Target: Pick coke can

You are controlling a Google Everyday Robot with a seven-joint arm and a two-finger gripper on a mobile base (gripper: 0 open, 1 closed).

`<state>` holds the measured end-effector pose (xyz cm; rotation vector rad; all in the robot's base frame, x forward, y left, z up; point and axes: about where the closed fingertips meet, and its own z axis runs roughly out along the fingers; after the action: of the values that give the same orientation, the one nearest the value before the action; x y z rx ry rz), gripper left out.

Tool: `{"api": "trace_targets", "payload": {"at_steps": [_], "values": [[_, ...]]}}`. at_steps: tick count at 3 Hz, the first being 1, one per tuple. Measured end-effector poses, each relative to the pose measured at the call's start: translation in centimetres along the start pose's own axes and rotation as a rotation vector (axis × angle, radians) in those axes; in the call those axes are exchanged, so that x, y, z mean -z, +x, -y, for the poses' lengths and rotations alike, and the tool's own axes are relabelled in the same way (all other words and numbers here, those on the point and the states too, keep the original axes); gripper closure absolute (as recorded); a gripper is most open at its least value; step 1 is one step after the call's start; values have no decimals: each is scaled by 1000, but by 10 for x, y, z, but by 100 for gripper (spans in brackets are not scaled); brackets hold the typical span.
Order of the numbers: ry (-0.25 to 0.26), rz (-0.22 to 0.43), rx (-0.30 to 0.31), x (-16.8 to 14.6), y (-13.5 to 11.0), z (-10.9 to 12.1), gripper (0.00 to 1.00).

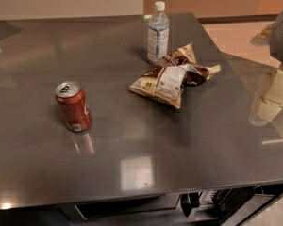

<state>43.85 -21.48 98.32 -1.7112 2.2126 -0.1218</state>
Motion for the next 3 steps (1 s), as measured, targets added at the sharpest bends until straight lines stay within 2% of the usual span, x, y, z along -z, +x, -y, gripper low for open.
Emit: {"api": "trace_targets", "payload": {"at_steps": [1, 2, 3], "values": [[0, 0, 0, 0, 0, 0, 0], [-59, 70, -1, -3, -19, -1, 0], [-129, 175, 4, -14, -60, -2, 0]]}}
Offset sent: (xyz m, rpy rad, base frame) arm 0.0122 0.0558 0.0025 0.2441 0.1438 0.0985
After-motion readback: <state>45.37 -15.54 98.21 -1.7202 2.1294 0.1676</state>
